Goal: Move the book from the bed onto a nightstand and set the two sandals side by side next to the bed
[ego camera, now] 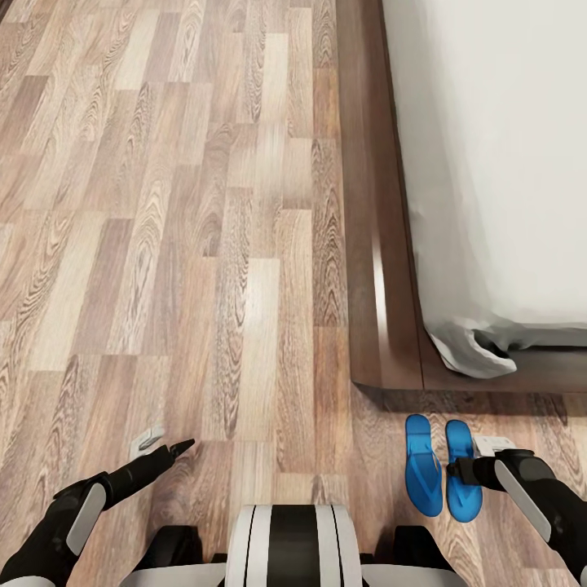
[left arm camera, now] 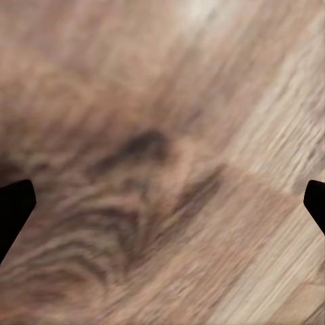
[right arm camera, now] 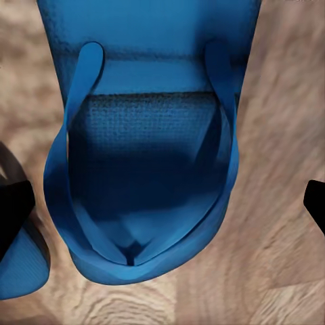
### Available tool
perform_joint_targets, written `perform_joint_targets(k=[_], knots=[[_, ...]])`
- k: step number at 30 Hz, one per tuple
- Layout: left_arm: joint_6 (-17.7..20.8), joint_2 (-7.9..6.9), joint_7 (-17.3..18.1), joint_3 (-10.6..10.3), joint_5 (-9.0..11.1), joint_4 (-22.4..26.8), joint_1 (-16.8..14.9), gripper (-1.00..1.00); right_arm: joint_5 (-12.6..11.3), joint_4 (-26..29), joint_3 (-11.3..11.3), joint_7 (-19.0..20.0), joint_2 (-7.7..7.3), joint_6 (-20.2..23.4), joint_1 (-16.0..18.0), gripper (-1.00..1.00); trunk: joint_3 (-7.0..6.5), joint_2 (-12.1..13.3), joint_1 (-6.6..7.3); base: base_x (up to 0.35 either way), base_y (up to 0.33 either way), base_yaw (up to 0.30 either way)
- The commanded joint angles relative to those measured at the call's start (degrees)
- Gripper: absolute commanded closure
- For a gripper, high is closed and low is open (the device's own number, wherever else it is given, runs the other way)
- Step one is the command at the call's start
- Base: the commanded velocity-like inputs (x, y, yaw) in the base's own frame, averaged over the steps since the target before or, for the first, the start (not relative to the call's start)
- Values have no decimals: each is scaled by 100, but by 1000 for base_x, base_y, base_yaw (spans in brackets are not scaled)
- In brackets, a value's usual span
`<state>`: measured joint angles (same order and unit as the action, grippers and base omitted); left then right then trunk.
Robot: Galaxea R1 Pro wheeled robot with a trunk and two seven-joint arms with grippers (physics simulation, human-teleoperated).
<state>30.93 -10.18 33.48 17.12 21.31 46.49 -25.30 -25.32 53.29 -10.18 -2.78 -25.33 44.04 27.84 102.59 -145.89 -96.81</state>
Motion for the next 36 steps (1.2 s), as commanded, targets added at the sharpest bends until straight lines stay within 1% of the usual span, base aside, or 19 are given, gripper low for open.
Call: perform_joint_targets(k=[1, 3, 19, 25, 27, 28, 29, 30, 31, 32, 33, 34, 36], knots=[[44, 2, 9, 10, 31, 0, -2, -100, -34, 6, -19, -29, -7, 17, 3, -100, 3, -1, 1, 0, 0, 0], [46, 2, 9, 10, 31, 0, -2, -100, -34, 6, -19, -29, -7, 17, 3, -100, 3, -1, 1, 0, 0, 0], [53, 5, 1, -1, 31, 0, -2, -100, -47, 24, -21, 13, -8, 17, 3, -100, -352, 20, 42, 0, 0, 0], [58, 6, 0, 1, 31, 0, -2, -100, -99, 398, -22, 73, -52, 24, -24, -100, -485, 28, 57, 0, 0, 0], [61, 6, 2, 1, 31, 0, -2, -100, -109, 503, 1, 556, -66, 29, -46, -100, -529, 31, 63, 0, 0, 0], [61, 4, 3, -3, 31, 0, -2, -100, -108, 518, 13, 981, -73, 30, -56, -100, -551, 32, 65, 0, 0, 0], [61, 3, 4, -4, 31, 0, -2, -100, -105, 519, 17, 1140, -75, 31, -58, -100, -573, 34, 68, 0, 0, 0], [62, 3, 6, -5, 31, 0, -2, -100, -102, 516, 33, 1465, -89, 30, -62, -100, -595, 35, 70, 0, 0, 0], [62, 5, 7, -6, 31, 0, -2, -100, -101, 501, 65, 1766, -145, 29, -66, -100, -618, 36, 73, 0, 0, 0], [62, 4, 8, -6, 31, 0, -2, -100, -102, 487, 106, 2032, -235, 28, -66, -100, -640, 38, 75, 0, 0, 0], [63, 3, 9, -7, 27, 0, -2, -100, -103, 471, 174, 2355, -389, 29, -71, -100, -662, 39, 78, 0, 0, 0], [63, 4, 9, -7, 26, 0, -2, -100, -103, 468, 195, 2444, -437, 29, -72, -100, -684, 40, 81, 0, 0, 0], [68, 3, 14, -7, 24, 0, -2, -100, -104, 460, 265, 2741, -578, 31, -75, -100, -728, 43, 86, 0, 0, 0]])
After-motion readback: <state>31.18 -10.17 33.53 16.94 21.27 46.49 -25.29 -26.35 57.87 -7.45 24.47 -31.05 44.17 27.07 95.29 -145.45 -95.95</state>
